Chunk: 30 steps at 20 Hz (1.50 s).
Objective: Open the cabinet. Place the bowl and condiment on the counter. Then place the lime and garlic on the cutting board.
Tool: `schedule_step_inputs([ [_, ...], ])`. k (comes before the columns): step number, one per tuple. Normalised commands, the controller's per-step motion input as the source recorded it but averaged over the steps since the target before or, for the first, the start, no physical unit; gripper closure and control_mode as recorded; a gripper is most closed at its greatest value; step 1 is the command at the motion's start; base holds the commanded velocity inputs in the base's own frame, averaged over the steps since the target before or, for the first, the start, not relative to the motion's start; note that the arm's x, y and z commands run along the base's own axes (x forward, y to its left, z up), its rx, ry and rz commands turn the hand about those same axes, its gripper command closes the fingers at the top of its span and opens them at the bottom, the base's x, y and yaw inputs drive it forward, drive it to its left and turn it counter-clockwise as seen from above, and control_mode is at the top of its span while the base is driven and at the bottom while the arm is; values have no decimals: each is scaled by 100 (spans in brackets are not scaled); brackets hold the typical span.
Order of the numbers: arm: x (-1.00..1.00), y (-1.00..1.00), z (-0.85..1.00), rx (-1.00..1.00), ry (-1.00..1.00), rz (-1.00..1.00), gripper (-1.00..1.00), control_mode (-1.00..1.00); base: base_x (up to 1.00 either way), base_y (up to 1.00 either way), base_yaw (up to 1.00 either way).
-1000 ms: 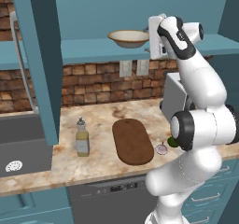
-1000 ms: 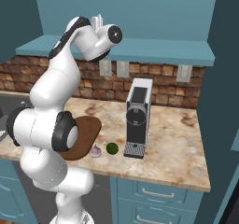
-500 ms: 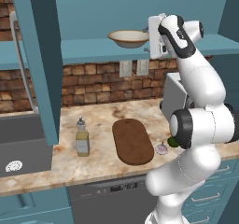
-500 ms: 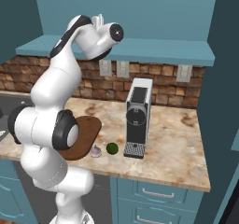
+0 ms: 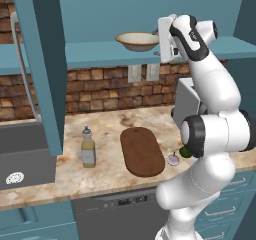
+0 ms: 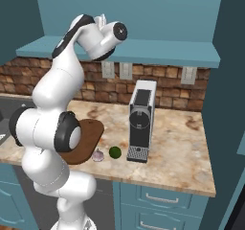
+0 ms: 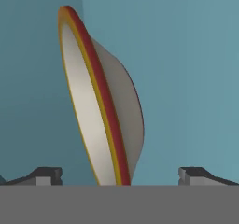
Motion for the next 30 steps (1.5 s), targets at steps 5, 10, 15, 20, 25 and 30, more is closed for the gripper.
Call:
schedule_step_inputs([
  [5, 34, 28, -33, -4, -5, 0, -100, -100, 0, 0, 0],
  [10, 35, 36, -24, -1, -10, 0, -100, -100, 0, 0, 0],
  [15, 29, 40, -13, 0, -5, 0, -100, -100, 0, 0, 0],
  [20, 36, 32, -1, 0, -5, 1, -100, -100, 0, 0, 0],
  [25, 36, 30, 0, -1, -3, 2, -100, -100, 0, 0, 0],
  [30, 36, 39, -13, -2, 0, 2, -100, -100, 0, 0, 0],
])
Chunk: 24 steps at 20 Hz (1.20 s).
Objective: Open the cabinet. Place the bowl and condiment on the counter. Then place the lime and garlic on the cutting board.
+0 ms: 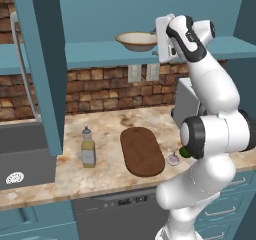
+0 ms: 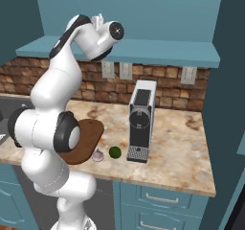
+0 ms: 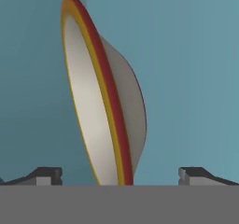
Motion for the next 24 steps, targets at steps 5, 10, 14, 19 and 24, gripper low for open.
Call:
schedule_step_inputs([
  [5, 34, 39, -19, -1, 0, 1, -100, -100, 0, 0, 0],
  [10, 30, 39, -21, -2, 0, 0, -100, -100, 0, 0, 0],
  [14, 33, 39, -21, -4, 0, 0, -100, -100, 0, 0, 0],
  [19, 37, 36, -29, -7, 0, 0, -100, -100, 0, 0, 0],
  [24, 35, 34, -29, -4, 0, 0, -100, -100, 0, 0, 0],
])
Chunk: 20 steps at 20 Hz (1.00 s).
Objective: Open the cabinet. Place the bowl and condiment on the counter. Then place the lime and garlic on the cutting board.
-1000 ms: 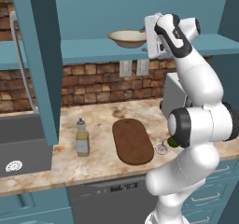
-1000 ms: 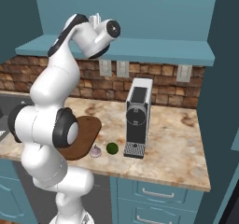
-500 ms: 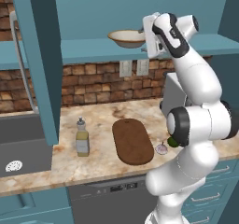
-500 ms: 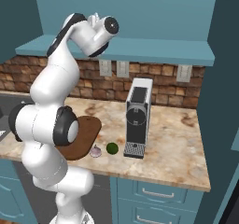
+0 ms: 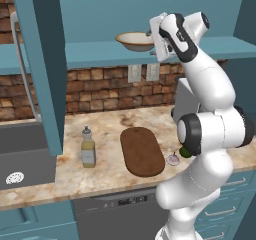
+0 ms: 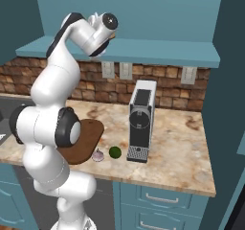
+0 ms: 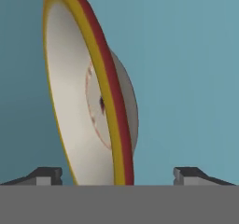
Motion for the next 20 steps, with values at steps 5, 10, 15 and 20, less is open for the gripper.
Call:
schedule_step_inputs([
  [5, 24, 32, -17, 0, 0, 0, 100, -100, 0, 0, 0],
  [10, 6, 5, -11, 0, 0, 1, 100, -100, 0, 0, 0],
  [15, 0, 0, -11, 2, 0, 0, 100, -100, 0, 0, 0],
  [20, -3, 0, 0, 1, -5, 0, 100, -100, 0, 0, 0],
])
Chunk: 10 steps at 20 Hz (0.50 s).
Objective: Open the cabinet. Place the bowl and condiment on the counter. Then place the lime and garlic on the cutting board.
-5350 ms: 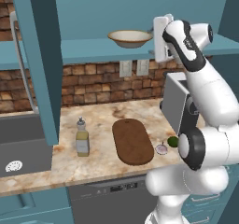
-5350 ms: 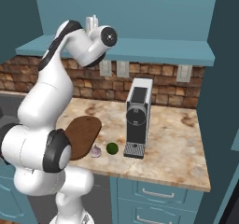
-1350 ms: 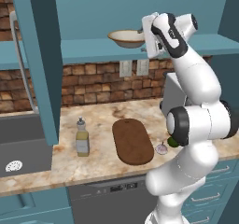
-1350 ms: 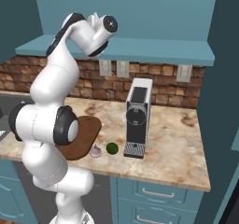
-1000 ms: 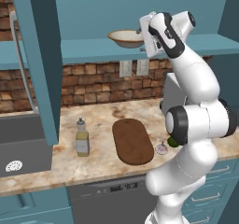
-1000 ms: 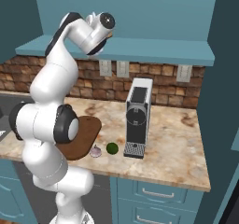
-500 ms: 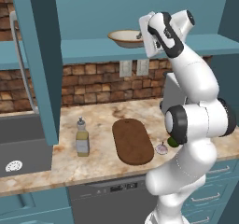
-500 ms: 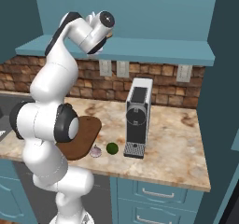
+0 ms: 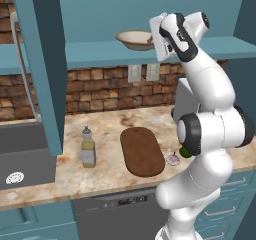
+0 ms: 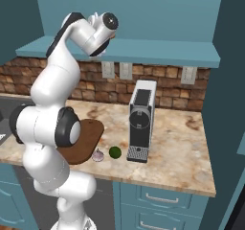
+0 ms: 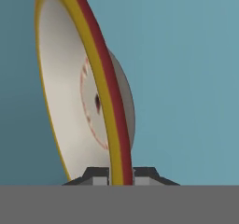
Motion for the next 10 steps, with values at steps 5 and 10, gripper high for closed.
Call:
schedule_step_inputs([
  [5, -19, 0, 21, 0, -8, 0, 100, -100, 0, 0, 0],
  [10, -33, -5, 29, 0, -3, -1, 100, -100, 0, 0, 0],
])
